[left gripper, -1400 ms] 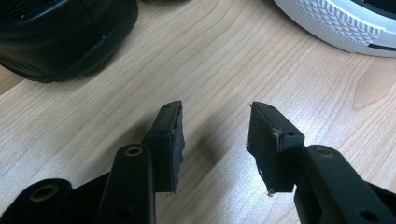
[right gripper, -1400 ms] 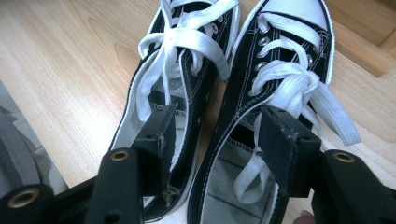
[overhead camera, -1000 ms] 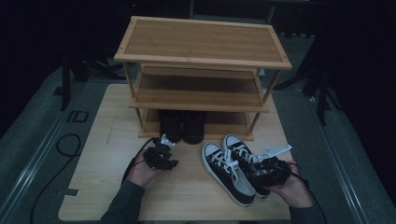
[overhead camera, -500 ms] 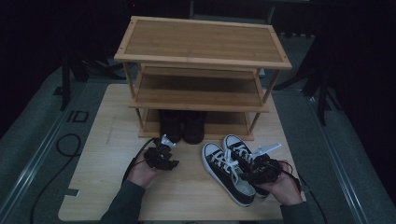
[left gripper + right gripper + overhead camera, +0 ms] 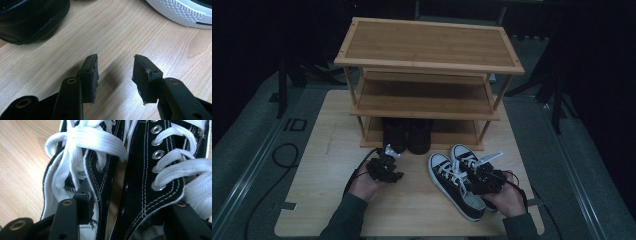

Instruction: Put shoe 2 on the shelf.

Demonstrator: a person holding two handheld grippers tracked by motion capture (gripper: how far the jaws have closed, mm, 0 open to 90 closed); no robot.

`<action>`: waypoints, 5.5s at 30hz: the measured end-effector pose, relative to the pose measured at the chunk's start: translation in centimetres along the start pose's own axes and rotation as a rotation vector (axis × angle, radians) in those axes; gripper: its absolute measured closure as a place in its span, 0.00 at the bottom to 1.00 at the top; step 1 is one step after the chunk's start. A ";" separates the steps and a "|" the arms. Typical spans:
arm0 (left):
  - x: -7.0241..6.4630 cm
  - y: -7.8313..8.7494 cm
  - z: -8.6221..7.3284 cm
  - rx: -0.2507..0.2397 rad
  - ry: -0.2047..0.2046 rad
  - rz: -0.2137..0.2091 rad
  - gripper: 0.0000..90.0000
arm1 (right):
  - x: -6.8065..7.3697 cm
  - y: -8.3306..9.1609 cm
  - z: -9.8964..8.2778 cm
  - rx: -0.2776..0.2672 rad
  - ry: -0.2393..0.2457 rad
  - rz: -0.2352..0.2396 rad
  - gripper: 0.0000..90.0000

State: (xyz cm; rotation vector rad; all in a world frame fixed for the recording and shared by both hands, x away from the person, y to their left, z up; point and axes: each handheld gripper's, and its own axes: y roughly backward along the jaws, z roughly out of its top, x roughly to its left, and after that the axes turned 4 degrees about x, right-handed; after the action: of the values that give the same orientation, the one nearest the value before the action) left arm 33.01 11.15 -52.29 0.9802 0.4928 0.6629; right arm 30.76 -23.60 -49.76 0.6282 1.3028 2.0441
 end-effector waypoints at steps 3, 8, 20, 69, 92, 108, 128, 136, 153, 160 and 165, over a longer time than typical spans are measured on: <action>0.0 0.0 0.0 0.000 -0.003 0.000 0.62 | 0.2 -0.1 0.2 0.016 0.005 -0.025 0.56; 0.0 0.1 0.0 -0.005 0.000 -0.001 0.62 | 0.5 -0.3 0.5 0.043 0.009 -0.054 0.53; -0.1 0.0 0.1 -0.001 -0.006 -0.003 0.62 | 0.4 -0.5 1.1 0.076 -0.013 -0.068 0.62; 0.8 0.5 -0.3 -0.019 0.029 -0.003 0.62 | -3.2 1.6 2.0 0.057 0.289 0.026 0.95; 1.5 1.2 -0.8 -0.030 0.051 0.007 0.61 | -1.4 6.0 5.1 0.072 0.452 0.026 0.95; 2.2 2.0 -1.1 -0.041 0.069 0.015 0.61 | -0.7 7.4 6.9 0.102 0.526 0.023 0.95; 2.9 2.7 -1.4 -0.062 0.094 0.021 0.61 | 0.2 9.2 9.1 0.076 0.607 0.031 0.95; 3.1 2.9 -1.6 -0.065 0.096 0.024 0.61 | 0.4 9.9 9.6 0.064 0.647 0.061 0.95; 3.5 3.0 -1.8 -0.070 0.111 0.022 0.61 | 1.1 11.4 11.2 0.029 0.727 0.136 0.95; 3.7 3.1 -1.9 -0.071 0.114 0.027 0.61 | 0.9 12.3 12.4 -0.026 0.724 0.160 0.95; 3.6 3.1 -1.9 -0.072 0.112 0.028 0.61 | 0.5 13.1 13.6 -0.068 0.716 0.189 0.95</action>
State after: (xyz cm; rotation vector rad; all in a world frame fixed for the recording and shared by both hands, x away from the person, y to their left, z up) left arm 33.46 16.05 -50.76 0.8870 0.5508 0.7582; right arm 36.30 -18.98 -32.32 -0.0418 1.5852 2.5824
